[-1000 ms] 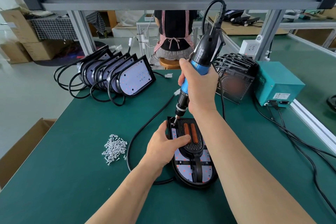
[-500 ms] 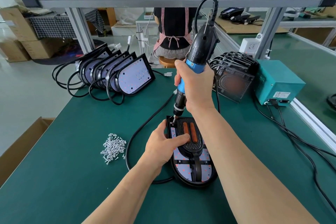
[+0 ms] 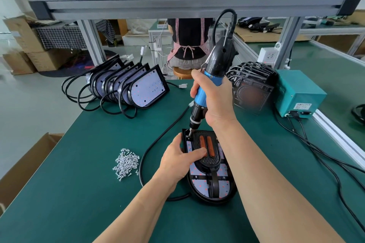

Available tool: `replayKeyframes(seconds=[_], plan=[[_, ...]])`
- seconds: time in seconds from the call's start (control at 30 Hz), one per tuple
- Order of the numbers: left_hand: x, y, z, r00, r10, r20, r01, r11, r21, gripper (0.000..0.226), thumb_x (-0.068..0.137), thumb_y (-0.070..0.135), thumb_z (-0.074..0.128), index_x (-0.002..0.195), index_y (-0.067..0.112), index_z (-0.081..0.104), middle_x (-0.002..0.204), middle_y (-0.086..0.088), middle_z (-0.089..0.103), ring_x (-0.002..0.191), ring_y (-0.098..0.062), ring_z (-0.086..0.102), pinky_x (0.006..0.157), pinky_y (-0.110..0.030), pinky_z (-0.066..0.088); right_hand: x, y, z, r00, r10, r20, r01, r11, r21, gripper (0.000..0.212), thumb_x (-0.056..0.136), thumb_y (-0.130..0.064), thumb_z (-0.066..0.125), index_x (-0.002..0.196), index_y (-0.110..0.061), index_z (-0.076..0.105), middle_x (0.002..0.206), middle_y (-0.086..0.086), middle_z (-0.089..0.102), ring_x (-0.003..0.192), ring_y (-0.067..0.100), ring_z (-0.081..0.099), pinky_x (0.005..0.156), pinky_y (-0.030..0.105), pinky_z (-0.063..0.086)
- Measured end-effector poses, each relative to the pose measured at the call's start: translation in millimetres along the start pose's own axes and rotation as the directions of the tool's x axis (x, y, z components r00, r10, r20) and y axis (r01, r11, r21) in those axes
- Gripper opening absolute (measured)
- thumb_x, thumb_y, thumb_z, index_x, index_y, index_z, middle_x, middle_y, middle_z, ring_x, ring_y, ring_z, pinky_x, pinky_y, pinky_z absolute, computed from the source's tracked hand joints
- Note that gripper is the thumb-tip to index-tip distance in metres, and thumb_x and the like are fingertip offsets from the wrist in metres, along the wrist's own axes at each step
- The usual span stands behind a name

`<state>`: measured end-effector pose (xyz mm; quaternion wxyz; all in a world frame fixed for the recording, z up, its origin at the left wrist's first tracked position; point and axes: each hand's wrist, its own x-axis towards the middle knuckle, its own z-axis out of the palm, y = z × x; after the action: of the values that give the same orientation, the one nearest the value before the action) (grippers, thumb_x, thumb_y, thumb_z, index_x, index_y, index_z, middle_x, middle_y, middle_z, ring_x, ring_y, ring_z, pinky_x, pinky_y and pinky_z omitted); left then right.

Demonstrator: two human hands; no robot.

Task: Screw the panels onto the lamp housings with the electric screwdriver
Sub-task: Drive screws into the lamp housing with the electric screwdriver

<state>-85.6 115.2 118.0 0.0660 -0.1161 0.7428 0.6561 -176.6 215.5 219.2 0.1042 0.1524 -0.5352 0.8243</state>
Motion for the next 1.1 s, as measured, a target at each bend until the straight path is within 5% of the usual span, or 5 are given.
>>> replayKeyframes(seconds=[0.27, 0.43, 0.67, 0.87, 1.1], plan=[[-1.4, 6.4, 1.4, 0.999, -0.027, 0.024, 0.027, 1.000, 0.004, 0.095, 0.063, 0.043, 0.084, 0.147, 0.025, 0.043, 0.121, 0.007, 0.071, 0.114, -0.018, 0.066, 0.107, -0.042, 0.047, -5.1, -15.4, -10.3, 0.999, -0.025, 0.036, 0.023, 0.999, 0.045, 0.026, 0.087, -0.014, 0.072, 0.073, -0.009, 0.051, 0.058, 0.006, 0.053, 0.052, 0.016, 0.051, 0.057, 0.025, 0.048], [-0.6, 4.4, 0.1, 0.999, -0.005, 0.050, 0.004, 1.000, 0.008, 0.079, 0.065, 0.043, 0.082, 0.136, 0.029, 0.051, 0.106, 0.013, 0.076, 0.101, -0.011, 0.072, 0.103, -0.041, 0.050, 8.6, -56.1, -25.8, 0.999, -0.042, -0.028, 0.043, 0.998, 0.036, 0.023, 0.090, -0.019, 0.073, 0.076, -0.013, 0.055, 0.059, 0.002, 0.057, 0.049, 0.016, 0.053, 0.052, 0.025, 0.047], [3.6, -1.1, 1.2, 0.999, 0.023, 0.041, -0.023, 1.000, -0.002, 0.072, 0.059, 0.046, 0.082, 0.125, 0.032, 0.059, 0.104, 0.012, 0.076, 0.100, -0.013, 0.072, 0.101, -0.043, 0.051, 11.9, -57.9, -85.5, 0.921, 0.288, -0.263, -0.338, 0.926, -0.169, 0.031, 0.087, -0.039, 0.079, 0.085, -0.016, 0.058, 0.063, 0.003, 0.064, 0.049, 0.013, 0.062, 0.049, 0.023, 0.052], [4.3, -1.3, 0.9, 0.999, 0.036, 0.025, -0.036, 0.999, 0.003, 0.056, 0.067, 0.038, 0.083, 0.119, 0.033, 0.062, 0.099, 0.016, 0.076, 0.093, -0.006, 0.073, 0.089, -0.030, 0.053, 2.6, -7.9, -132.1, 0.769, 0.506, -0.390, -0.613, 0.756, -0.229, 0.043, 0.092, -0.030, 0.075, 0.117, -0.008, 0.048, 0.101, 0.012, 0.062, 0.051, 0.015, 0.068, 0.047, 0.026, 0.055], [2.1, 0.4, 0.8, 0.999, 0.038, 0.013, -0.038, 0.999, -0.007, 0.047, 0.080, 0.025, 0.082, 0.121, 0.030, 0.061, 0.098, 0.016, 0.076, 0.090, -0.004, 0.073, 0.082, -0.025, 0.052, -16.5, 39.2, -150.0, 0.794, 0.446, -0.413, -0.594, 0.712, -0.374, 0.040, 0.087, -0.018, 0.077, 0.110, -0.016, 0.045, 0.112, 0.014, 0.063, 0.082, 0.025, 0.071, 0.069, 0.041, 0.062]])
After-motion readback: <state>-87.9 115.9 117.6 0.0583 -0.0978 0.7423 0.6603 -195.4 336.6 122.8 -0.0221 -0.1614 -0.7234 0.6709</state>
